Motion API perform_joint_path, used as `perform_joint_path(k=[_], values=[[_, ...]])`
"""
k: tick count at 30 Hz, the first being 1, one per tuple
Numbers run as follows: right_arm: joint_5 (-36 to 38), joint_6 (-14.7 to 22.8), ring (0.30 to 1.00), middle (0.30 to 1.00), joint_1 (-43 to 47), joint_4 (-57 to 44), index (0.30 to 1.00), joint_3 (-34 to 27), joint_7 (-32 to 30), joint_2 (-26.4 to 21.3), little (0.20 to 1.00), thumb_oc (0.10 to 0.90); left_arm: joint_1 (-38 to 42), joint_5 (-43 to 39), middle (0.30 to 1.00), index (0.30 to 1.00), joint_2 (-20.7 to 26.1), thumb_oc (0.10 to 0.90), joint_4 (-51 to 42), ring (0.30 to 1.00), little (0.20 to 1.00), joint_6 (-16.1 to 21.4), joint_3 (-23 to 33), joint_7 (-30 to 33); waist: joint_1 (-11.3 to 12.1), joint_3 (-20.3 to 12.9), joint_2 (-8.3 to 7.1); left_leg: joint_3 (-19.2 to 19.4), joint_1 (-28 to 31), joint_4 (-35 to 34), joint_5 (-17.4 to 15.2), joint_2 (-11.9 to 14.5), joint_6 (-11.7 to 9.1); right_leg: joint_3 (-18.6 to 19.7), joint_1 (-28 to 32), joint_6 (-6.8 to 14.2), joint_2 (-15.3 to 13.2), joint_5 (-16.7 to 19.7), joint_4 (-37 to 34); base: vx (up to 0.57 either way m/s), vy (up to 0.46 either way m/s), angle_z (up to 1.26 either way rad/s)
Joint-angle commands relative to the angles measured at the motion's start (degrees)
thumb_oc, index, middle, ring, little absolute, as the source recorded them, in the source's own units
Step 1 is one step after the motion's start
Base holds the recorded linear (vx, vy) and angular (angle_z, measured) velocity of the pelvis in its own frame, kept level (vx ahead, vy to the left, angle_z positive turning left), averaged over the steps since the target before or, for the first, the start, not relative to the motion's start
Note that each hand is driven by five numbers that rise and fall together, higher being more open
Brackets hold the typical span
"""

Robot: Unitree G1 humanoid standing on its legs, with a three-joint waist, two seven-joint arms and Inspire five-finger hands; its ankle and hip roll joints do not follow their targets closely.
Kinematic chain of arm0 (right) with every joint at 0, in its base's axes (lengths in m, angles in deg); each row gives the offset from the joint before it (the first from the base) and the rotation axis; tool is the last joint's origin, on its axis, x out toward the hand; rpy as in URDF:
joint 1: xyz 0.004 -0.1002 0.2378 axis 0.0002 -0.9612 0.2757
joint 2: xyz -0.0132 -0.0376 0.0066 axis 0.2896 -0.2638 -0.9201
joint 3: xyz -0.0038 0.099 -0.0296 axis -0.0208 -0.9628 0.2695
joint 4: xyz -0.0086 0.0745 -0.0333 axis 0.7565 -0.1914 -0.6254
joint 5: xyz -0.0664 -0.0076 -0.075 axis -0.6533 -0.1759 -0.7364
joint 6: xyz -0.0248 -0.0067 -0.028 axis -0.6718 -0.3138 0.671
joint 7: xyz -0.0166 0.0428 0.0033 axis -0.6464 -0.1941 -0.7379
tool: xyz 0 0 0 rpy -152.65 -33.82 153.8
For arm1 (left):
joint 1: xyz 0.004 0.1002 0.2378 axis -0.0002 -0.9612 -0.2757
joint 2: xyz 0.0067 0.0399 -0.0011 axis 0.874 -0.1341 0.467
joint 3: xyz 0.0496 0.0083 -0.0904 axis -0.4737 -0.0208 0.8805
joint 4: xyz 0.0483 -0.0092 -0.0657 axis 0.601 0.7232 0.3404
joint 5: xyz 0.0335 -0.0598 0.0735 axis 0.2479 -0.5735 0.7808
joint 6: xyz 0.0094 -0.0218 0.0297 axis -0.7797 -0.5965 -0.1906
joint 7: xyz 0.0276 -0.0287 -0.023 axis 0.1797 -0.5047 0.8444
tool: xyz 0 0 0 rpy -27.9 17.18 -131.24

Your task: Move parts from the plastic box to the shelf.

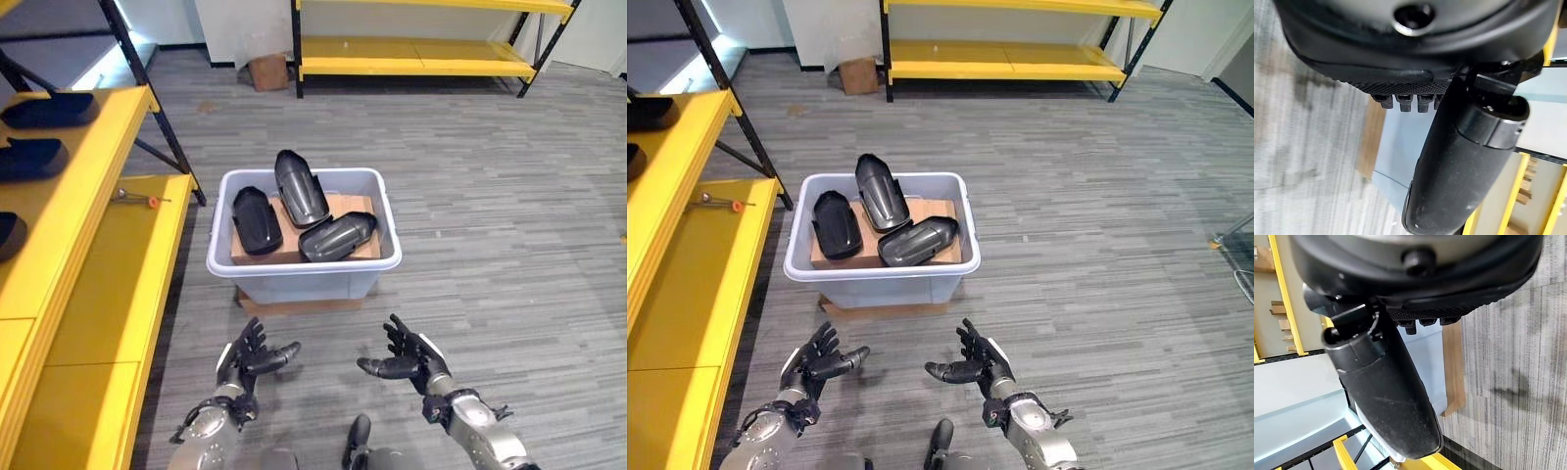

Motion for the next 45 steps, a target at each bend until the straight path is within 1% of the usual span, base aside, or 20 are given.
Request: perform_joint_path(k=[1,2,3,4,5,7,9,15,18,21,22,23,24,25,28,30,33,36,38,45], values=[[1.48,5.06,1.0,1.0,2.63,-4.51,1.0,-1.26,-0.25,-0.69,1.0,0.9,2.13,-0.63,1.0,1.0,0.72,0.9,-5.12,1.0,1.0,3.78,-0.38,-0.45,1.06,1.48,-0.83,4.27,0.42,-11.5,3.84,-1.47,3.64,-0.6,3.37,7.58,-3.14,-0.04,-1.64,0.1,0.022,0.28],[1.47,5.06,1.0,1.0,2.63,-4.5,1.0,-1.26,-0.25,-0.69,1.0,0.9,2.12,-0.63,1.0,1.0,0.72,0.9,-5.11,1.0,1.0,3.78,-0.39,-0.45,1.05,1.5,-0.83,4.27,0.44,-11.5,3.82,-1.48,3.65,-0.6,3.39,7.59,-3.14,-0.05,-1.64,0.21,0.091,0.41],[1.24,5.14,1.0,1.0,2.67,-4.48,1.0,-1.4,-0.27,-0.81,1.0,0.9,1.62,-0.59,1.0,1.0,0.74,0.9,-4.95,1.0,1.0,3.78,-0.43,-0.54,0.91,0.94,-0.51,4.93,-0.4,-20.59,2.75,-1.16,4.48,-0.28,3.7,8.52,-2.93,-0.35,-2.36,0.12,0.07,0.28],[1.24,5.14,1.0,1.0,2.65,-4.49,1.0,-1.39,-0.27,-0.81,1.0,0.9,1.6,-0.59,1.0,1.0,0.74,0.9,-4.96,1.0,1.0,3.78,-0.43,-0.54,0.95,0.98,-0.56,5.01,-0.23,-20.77,2.81,-1.22,4.49,-0.22,3.75,8.54,-2.99,-0.36,-2.36,0.2,0.123,0.15],[0.96,5.13,1.0,1.0,2.47,-4.24,1.0,-1.43,-0.29,-0.78,1.0,0.9,1.32,-0.5,1.0,1.0,0.8,0.9,-5.01,1.0,1.0,3.77,-0.44,-0.55,0.93,0.53,-0.31,6.06,0.33,-26.95,3.3,-0.27,4.65,-0.13,4.14,8.98,-2.84,-0.64,-2.59,0.18,0.105,-0.11],[0.33,5.11,1.0,1.0,2.2,-3.35,1.0,-1.57,-0.63,-0.6,1.0,0.9,0.87,0.25,1.0,1.0,0.76,0.9,-4.84,1.0,1.0,3.65,-0.08,-0.4,1.62,-0.06,0.57,5.78,-0.12,-36.4,9.51,1.13,3.49,0.53,6.12,9.28,-1.57,-1.33,-3.71,0.26,0.141,-0.14],[0.28,5.13,1.0,1.0,2.41,-2.4,1.0,-1.65,-0.86,-0.53,1.0,0.9,1.17,0.47,1.0,1.0,0.86,0.9,-4.33,1.0,1.0,3.54,0.15,-0.22,2.33,-0.1,0.9,5.0,-0.63,-39.88,13.09,2.41,2.56,0.9,7.41,9.25,-0.94,-2.03,-3.85,0.23,0.113,-0.08],[0.35,4.38,1.0,1.0,2.03,-2.24,1.0,-1.54,0.15,1.07,1.0,0.9,0.96,0.05,1.0,1.0,1.76,0.9,-4.75,1.0,1.0,3.61,1.06,-0.28,3.18,-2.25,-0.06,4.94,2.37,-40.21,9.79,-0.22,4.75,1.85,9.18,9.98,-2.45,-4.2,-0.91,0.28,0.176,-0.31],[0.22,4.0,1.0,1.0,2.41,-2.57,1.0,-1.38,0.39,1.89,1.0,0.9,1.7,-0.1,1.0,1.0,2.6,0.9,-5.11,1.0,1.0,3.62,1.02,0.12,3.4,-3.16,-1.17,5.8,2.13,-36.89,5.73,-2.9,6.69,1.96,9.37,11.17,-4.53,-4.34,1.29,0.32,0.259,0.09],[0.04,3.84,1.0,1.0,2.55,-2.29,1.0,-1.11,0.88,2.64,1.0,0.9,1.54,0.2,1.0,1.0,3.44,0.9,-5.73,1.0,1.0,3.47,1.07,0.42,3.47,-3.87,-1.3,6.34,3.05,-36.2,3.03,-4.97,8.33,1.62,8.5,12.83,-6.69,-2.32,4.86,0.24,0.248,0.09],[-0.2,3.52,1.0,1.0,2.32,-2.19,1.0,-0.93,1.13,2.89,1.0,0.9,1.24,0.24,1.0,1.0,3.61,0.9,-5.9,1.0,1.0,3.33,1.23,0.45,3.3,-3.6,-1.09,6.29,4.32,-36.27,1.96,-6.1,9.38,2.03,6.83,13.65,-8.07,0.0,9.81,0.23,0.351,0.06],[-0.54,3.42,1.0,1.0,2.36,-2.27,1.0,-0.72,1.19,2.96,1.0,0.9,1.27,0.22,1.0,1.0,3.86,0.9,-6.16,1.0,1.0,3.33,1.3,0.67,2.57,-3.04,-0.41,6.2,5.31,-36.47,1.36,-6.79,10.34,2.38,3.82,14.7,-9.29,4.13,17.07,0.22,0.397,0.12],[-0.81,3.37,1.0,1.0,2.26,-2.45,1.0,-0.54,1.35,3.0,1.0,0.9,1.25,0.53,1.0,1.0,4.1,0.9,-6.36,1.0,1.0,3.29,1.08,0.63,1.75,-2.05,0.83,6.23,6.84,-36.83,0.83,-6.79,11.07,1.88,1.63,14.67,-9.49,5.29,22.24,0.19,0.337,0.23],[-0.88,3.25,1.0,1.0,2.04,-2.76,1.0,-0.6,1.37,3.09,1.0,0.9,1.01,0.78,1.0,1.0,4.09,0.9,-6.24,1.0,1.0,3.19,1.16,0.56,1.56,-1.75,1.14,6.48,7.88,-37.1,0.27,-7.13,11.48,1.21,1.08,14.35,-10.16,5.14,22.99,0.16,0.211,0.34],[-0.89,3.24,1.0,1.0,1.57,-3.38,1.0,-0.68,1.46,2.82,1.0,0.9,0.53,0.62,1.0,1.0,4.09,0.9,-6.59,1.0,1.0,3.13,1.12,-0.02,0.95,-1.15,2.04,6.65,10.06,-38.16,-0.28,-7.36,11.72,-0.06,-0.91,13.51,-11.81,3.92,20.76,0.13,0.077,0.17],[-0.85,3.19,1.0,1.0,1.43,-3.33,1.0,-0.75,1.42,2.66,1.0,0.9,0.58,0.65,1.0,1.0,4.34,0.9,-6.59,1.0,1.0,3.22,1.0,-0.33,0.69,-0.69,2.29,6.44,10.43,-38.17,-0.44,-7.07,11.25,-0.31,-1.34,13.19,-12.52,3.26,16.49,0.09,-0.03,0.03],[-1.0,3.28,1.0,1.0,1.57,-3.17,1.0,-0.61,1.31,2.53,1.0,0.9,0.72,1.0,1.0,1.0,4.31,0.9,-6.2,1.0,1.0,3.16,0.83,-0.61,0.06,-0.66,1.98,5.46,10.77,-38.58,-0.44,-6.76,10.36,2.86,-2.45,14.12,-13.31,5.57,8.43,0.07,-0.096,0.06],[-1.29,3.24,1.0,1.0,1.21,-3.54,1.0,-0.72,1.47,2.28,1.0,0.9,0.92,1.78,1.0,1.0,4.15,0.9,-6.11,1.0,1.0,3.44,0.81,-0.77,-0.76,-0.79,1.21,4.68,11.46,-38.79,-0.76,-6.89,9.69,5.78,-2.66,15.14,-13.3,7.89,3.64,0.09,-0.1,0.07],[-1.44,2.9,1.0,1.0,0.62,-3.36,1.0,-0.82,1.79,2.16,1.0,0.9,-0.04,2.28,1.0,1.0,3.79,0.9,-6.2,1.0,1.0,3.31,1.13,-1.41,-0.31,-1.97,0.14,5.12,12.56,-39.68,-0.76,-7.15,9.06,3.85,0.44,15.49,-12.46,8.59,-0.08,0.14,-0.123,0.53],[-1.9,3.24,1.0,1.0,-0.07,-4.77,1.0,-2.02,1.69,0.89,1.0,0.9,-1.86,2.47,1.0,1.0,3.03,0.9,-6.45,1.0,1.0,2.94,1.76,-1.84,0.3,-4.19,0.02,4.84,13.73,-41.68,0.22,-5.53,7.48,1.46,3.93,15.19,-10.58,7.77,-4.63,0.07,-0.09,-0.09]])
